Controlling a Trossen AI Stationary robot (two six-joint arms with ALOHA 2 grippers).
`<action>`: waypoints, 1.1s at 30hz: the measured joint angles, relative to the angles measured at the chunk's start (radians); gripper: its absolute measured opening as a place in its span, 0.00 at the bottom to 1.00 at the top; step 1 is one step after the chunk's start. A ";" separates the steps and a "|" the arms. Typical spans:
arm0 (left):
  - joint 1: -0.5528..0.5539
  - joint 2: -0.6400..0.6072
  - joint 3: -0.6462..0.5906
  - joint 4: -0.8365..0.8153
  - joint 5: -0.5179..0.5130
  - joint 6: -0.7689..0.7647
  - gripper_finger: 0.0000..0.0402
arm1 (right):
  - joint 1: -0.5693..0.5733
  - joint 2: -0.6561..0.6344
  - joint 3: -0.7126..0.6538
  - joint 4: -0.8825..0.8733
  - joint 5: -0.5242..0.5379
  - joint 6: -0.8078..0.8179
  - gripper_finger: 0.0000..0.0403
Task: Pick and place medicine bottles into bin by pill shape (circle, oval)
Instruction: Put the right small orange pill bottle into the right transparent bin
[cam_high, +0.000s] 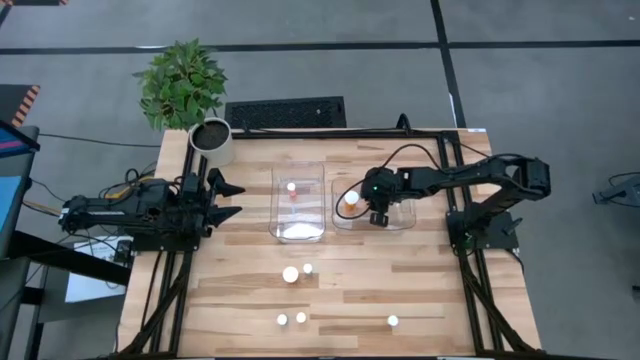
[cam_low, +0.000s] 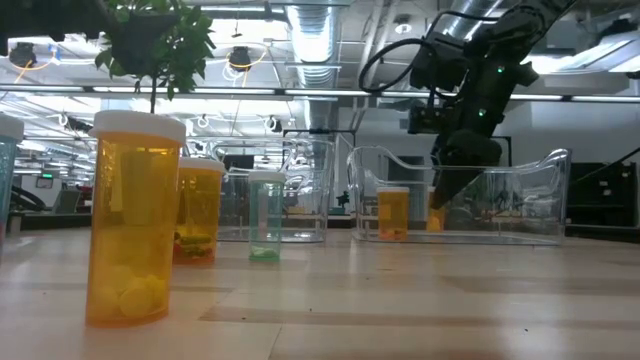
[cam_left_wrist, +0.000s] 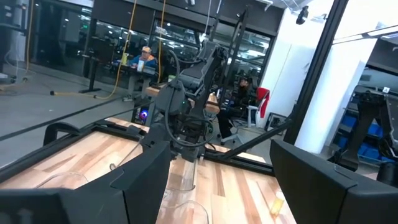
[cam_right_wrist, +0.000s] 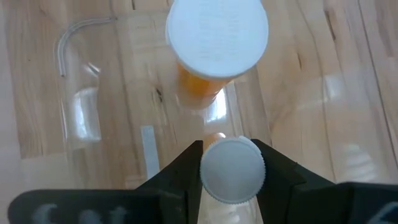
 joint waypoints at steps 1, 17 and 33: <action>0.000 0.000 0.000 0.000 0.000 0.000 0.67 | 0.000 0.000 0.000 0.000 0.000 0.000 0.34; 0.000 0.000 0.000 0.000 0.000 -0.001 0.67 | 0.000 0.003 0.000 0.025 0.000 -0.008 0.33; 0.000 0.000 0.000 0.003 0.000 0.000 0.67 | -0.013 0.026 0.000 0.024 0.001 -0.009 0.35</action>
